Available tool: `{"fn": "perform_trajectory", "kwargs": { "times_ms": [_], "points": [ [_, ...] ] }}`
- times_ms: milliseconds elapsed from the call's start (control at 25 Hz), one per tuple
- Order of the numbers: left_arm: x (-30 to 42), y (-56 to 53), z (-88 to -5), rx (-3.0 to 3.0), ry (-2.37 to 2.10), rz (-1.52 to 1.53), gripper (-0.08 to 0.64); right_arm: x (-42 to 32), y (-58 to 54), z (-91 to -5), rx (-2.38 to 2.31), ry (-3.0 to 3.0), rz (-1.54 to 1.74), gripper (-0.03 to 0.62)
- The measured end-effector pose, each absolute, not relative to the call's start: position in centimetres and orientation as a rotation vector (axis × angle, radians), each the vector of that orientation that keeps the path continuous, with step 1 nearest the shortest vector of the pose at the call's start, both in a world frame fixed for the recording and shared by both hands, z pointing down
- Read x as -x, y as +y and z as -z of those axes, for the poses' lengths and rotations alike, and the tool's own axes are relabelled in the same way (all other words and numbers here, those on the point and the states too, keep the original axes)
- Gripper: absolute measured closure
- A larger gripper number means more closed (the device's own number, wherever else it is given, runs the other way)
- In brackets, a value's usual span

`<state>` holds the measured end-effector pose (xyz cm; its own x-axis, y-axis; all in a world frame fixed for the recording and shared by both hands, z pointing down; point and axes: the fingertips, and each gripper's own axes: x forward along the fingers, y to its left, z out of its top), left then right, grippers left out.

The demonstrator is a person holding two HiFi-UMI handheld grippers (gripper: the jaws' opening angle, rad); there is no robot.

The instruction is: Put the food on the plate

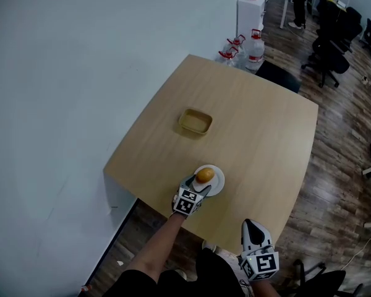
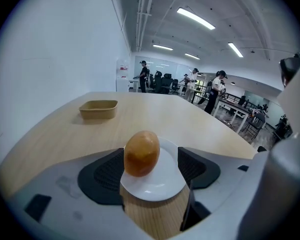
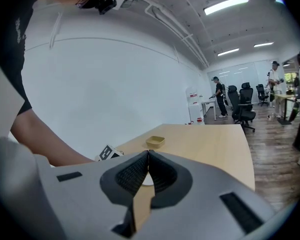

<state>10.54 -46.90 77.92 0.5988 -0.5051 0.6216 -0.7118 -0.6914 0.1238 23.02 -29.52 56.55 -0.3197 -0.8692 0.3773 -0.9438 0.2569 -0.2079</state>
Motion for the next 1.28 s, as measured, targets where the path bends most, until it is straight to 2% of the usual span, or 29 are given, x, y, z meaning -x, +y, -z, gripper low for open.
{"fn": "perform_trajectory", "kwargs": {
  "times_ms": [280,480,760,1200,1240,1280],
  "points": [
    [-9.4,-45.2,-75.5,-2.477,-0.998,-0.720,0.247,-23.1,-27.3,-56.3,-1.726,-2.307,-0.550,0.532],
    [-8.2,-43.0,-70.5,-2.457,-1.049,-0.492,0.247,-22.9,-26.7,-54.4,-1.803,-2.295,-0.501,0.532],
    [-7.4,-33.0,-62.4,-2.589,-0.911,-0.352,0.247,-19.3,-22.4,-51.1,-1.831,-2.316,-0.424,0.532],
    [5.1,-12.8,-52.0,-2.523,-1.094,-0.099,0.250,-9.7,-8.7,-47.0,-1.938,-2.289,-0.401,0.532],
    [6.0,-11.0,-50.7,-2.533,-1.090,-0.053,0.275,-8.7,-7.5,-46.5,-1.930,-2.299,-0.387,0.532],
    [6.9,-9.6,-49.4,-2.544,-1.094,-0.009,0.342,-7.7,-6.7,-45.9,-1.922,-2.309,-0.367,0.532]
  ]
}}
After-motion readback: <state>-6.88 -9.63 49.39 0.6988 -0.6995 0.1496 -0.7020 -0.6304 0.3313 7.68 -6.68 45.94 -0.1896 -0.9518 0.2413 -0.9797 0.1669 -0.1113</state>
